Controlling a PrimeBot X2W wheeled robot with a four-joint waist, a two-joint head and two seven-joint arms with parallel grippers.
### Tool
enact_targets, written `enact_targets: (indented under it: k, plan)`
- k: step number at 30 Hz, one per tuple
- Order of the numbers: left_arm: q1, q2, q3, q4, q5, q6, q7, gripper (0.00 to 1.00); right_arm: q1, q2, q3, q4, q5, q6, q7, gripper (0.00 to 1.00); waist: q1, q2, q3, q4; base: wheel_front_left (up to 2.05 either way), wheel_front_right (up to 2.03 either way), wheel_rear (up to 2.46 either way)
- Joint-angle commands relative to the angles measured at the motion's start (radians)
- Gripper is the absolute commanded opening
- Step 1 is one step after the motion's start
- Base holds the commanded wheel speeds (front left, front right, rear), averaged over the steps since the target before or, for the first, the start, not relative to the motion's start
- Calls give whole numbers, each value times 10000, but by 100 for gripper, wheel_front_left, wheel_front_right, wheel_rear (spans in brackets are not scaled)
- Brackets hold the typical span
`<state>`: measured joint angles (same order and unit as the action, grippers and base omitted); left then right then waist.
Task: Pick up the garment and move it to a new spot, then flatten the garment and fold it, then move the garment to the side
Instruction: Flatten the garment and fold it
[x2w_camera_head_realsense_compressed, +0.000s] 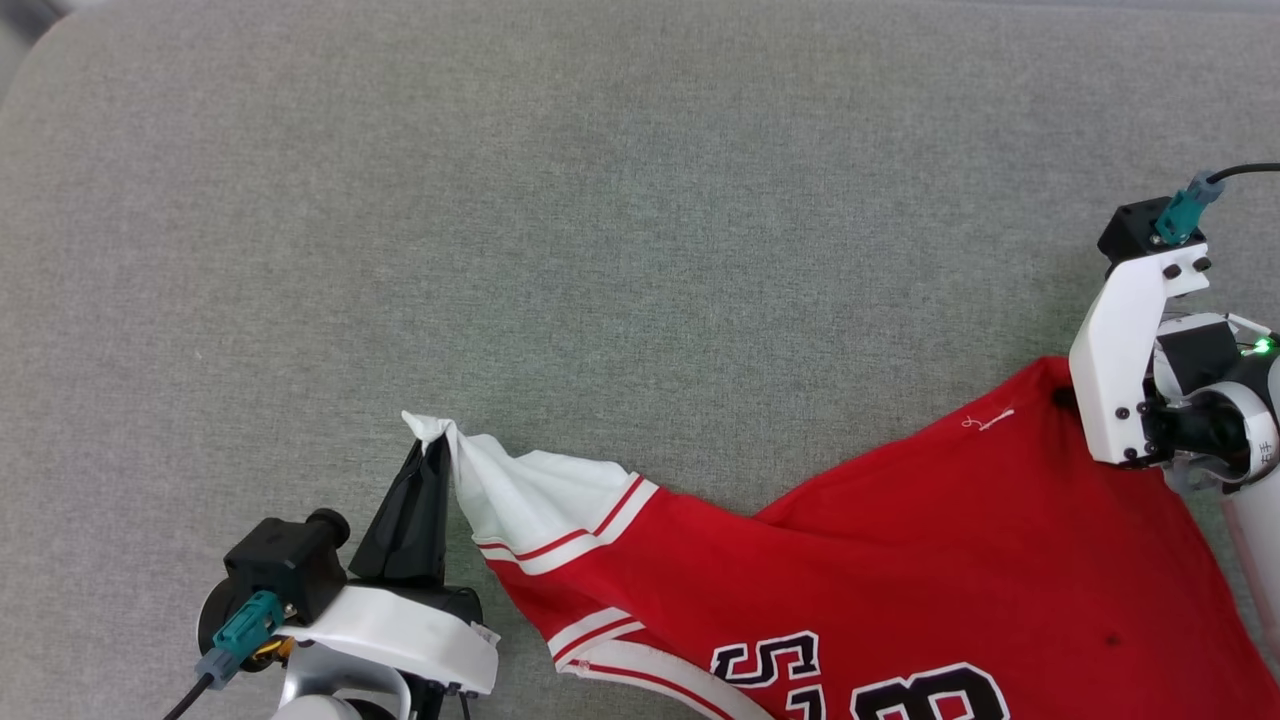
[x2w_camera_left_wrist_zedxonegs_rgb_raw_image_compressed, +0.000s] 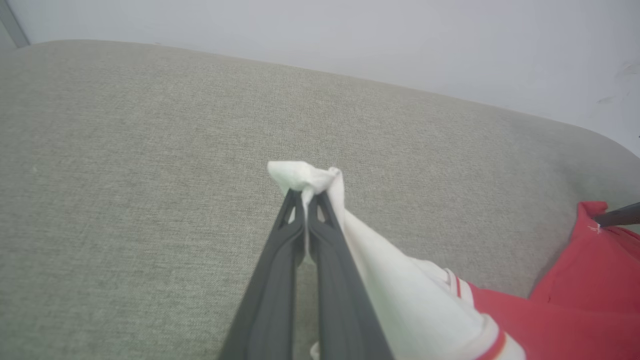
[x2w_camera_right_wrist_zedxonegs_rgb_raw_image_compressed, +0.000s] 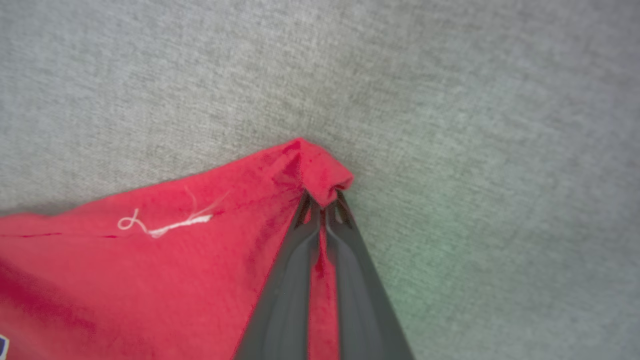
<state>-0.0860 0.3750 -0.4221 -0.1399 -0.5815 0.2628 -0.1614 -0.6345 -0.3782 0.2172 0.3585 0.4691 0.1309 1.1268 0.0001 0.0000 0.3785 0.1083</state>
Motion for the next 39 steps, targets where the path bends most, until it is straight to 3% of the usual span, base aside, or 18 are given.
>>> enact_targets:
  k: [1,7,13,16,17,22,30,39]
  plan:
    - [-48,24,-14,34,-14,-33,-27,0,575,48,323,370,125,-5,33,0,-1,0,-111,-26,0,0,0]
    - [-76,287,87,30,40,-53,58,0,287,-265,354,-183,322,-5,-550,0,-1,0,-769,-219,0,0,0]
    - [-847,964,272,-129,242,-280,487,0,-82,-530,63,-765,468,-5,-1057,0,-1,0,-1816,-505,0,0,0]
    - [-1551,1287,382,-247,321,-452,784,0,-311,-615,-207,-1006,445,-5,-1139,0,-1,0,-2336,-680,0,0,0]
    - [-2426,1548,613,-223,224,-713,1062,0,-613,-679,-432,-1165,336,-5,-1137,0,-1,0,-2810,-874,0,0,0]
    - [-4165,1729,859,163,13,-1114,1676,0,-1417,-719,-764,-1329,89,-5,-1332,0,-1,0,-3184,-1174,0,0,0]
    - [-7450,1606,928,1977,-31,-1761,2276,0,-3058,-715,-687,-1075,-426,-5,-2139,0,-1,0,-2520,-1502,0,0,0]
    - [-11610,1341,857,4486,738,-2077,2051,0,-5715,-568,-783,-555,-1059,-5,-3592,0,-1,0,-403,-1711,0,0,0]
